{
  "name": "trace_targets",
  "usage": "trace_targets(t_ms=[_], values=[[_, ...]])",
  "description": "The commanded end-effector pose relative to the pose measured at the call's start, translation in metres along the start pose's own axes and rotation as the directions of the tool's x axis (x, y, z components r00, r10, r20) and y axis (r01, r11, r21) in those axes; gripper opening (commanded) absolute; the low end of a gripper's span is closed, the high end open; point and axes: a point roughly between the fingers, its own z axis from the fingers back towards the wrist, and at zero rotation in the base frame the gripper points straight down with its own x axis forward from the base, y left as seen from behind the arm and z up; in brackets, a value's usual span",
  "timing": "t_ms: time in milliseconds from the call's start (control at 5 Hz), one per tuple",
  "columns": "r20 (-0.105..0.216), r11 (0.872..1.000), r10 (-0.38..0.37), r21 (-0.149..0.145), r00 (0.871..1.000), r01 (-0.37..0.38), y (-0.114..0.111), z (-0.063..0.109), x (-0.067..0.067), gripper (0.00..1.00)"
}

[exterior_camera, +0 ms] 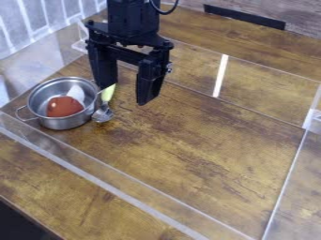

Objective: Remove the mushroom from the silver pot and put it on the table

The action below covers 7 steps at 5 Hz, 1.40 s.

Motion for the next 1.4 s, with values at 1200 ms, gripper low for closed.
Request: trace_targets(t_ms=[1200], values=[[0.13, 0.994, 0.069, 0.079, 0.989, -0.08, 0.118, -0.006, 0.006, 1.0]])
